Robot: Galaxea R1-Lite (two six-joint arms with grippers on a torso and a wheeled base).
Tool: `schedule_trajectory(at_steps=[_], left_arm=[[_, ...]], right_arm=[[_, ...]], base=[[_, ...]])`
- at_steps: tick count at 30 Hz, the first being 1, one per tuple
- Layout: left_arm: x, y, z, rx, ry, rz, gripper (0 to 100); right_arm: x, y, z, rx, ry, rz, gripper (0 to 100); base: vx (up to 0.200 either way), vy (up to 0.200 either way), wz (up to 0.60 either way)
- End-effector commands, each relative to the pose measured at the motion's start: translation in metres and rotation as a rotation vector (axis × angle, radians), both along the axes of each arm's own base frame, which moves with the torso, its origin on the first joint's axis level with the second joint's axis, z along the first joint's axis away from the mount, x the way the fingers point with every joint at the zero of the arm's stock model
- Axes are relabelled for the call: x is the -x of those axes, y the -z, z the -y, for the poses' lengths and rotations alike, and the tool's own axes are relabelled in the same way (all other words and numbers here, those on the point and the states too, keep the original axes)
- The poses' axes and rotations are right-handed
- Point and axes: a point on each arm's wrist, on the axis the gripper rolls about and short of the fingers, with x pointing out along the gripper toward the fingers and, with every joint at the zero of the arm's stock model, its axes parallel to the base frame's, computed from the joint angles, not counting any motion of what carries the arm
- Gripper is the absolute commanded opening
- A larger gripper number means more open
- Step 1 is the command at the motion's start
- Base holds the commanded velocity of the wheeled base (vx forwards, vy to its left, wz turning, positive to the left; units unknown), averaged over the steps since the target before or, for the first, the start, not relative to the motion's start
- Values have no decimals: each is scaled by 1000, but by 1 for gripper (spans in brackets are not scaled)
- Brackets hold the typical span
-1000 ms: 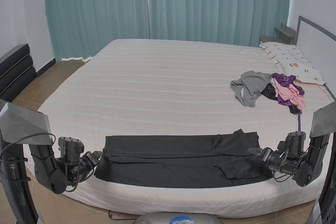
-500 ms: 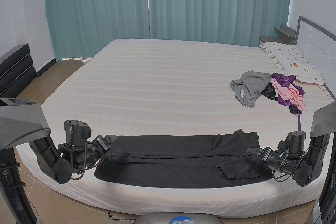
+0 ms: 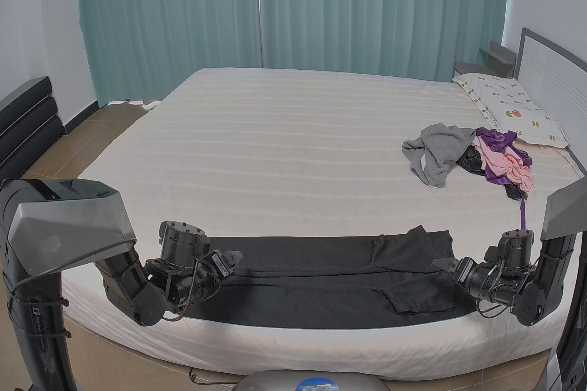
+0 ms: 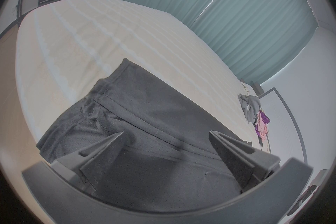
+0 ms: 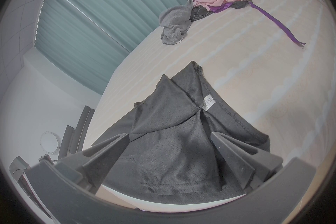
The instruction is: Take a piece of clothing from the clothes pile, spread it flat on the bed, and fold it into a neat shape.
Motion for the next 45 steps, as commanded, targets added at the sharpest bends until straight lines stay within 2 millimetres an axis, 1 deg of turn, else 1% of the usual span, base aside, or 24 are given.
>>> schedule_trajectory(at_steps=[1, 2, 5, 7, 9, 11, 13, 15, 17, 19, 20, 29, 34, 35, 41, 45], left_arm=[[1, -6, -4, -3, -20, 17, 100], [1, -11, -9, -1, -35, 21, 100], [-2, -14, -22, -3, -74, 20, 100], [-5, -12, -34, -5, -112, 10, 100], [-8, -9, -40, -5, -132, 4, 100], [-10, -1, -45, -8, -145, -18, 100], [-17, 12, -51, -16, -166, -36, 100], [-29, 21, -57, -15, -195, -30, 100], [-37, 23, -64, -10, -222, -20, 100], [-39, 22, -68, -9, -234, -16, 100], [-39, 22, -70, -8, -236, -16, 0], [-37, 21, -77, -4, -267, -19, 0], [-35, 22, -79, -5, -275, -28, 0], [-35, 22, -83, -6, -285, -29, 0], [-37, 25, -90, -2, -305, -37, 0], [-36, 25, -91, 8, -308, -41, 0]], right_arm=[[0, 1, 0, 0, 0, -3, 100], [0, 1, 0, 0, 0, -3, 100], [1, 1, 0, 0, -2, -6, 100], [0, 2, 0, 0, 0, -7, 100], [1, 2, 0, 0, 0, -9, 100], [1, 2, 0, 0, 0, -9, 100], [1, 2, 0, 0, -2, -9, 100], [1, 2, 0, -1, 1, -9, 100], [1, 4, 0, 1, 0, -15, 100], [0, 5, 0, 1, 1, -19, 100], [0, 6, 1, 2, 3, -24, 100], [-2, 9, 2, 6, 8, -26, 100], [-7, 12, 7, 8, 26, -22, 100], [-9, 13, 8, 9, 28, -19, 100], [-9, 19, 7, 11, 15, -40, 100], [-5, 18, 7, 11, 13, -48, 100]], base=[[0, 0, 0], [0, 0, 0], [0, 0, 0], [0, 0, 0], [0, 0, 0], [0, 0, 0], [0, 0, 0], [0, 0, 0], [0, 0, 0], [0, 0, 0], [0, 0, 0], [0, 0, 0], [0, 0, 0], [0, 0, 0], [0, 0, 0], [0, 0, 0]])
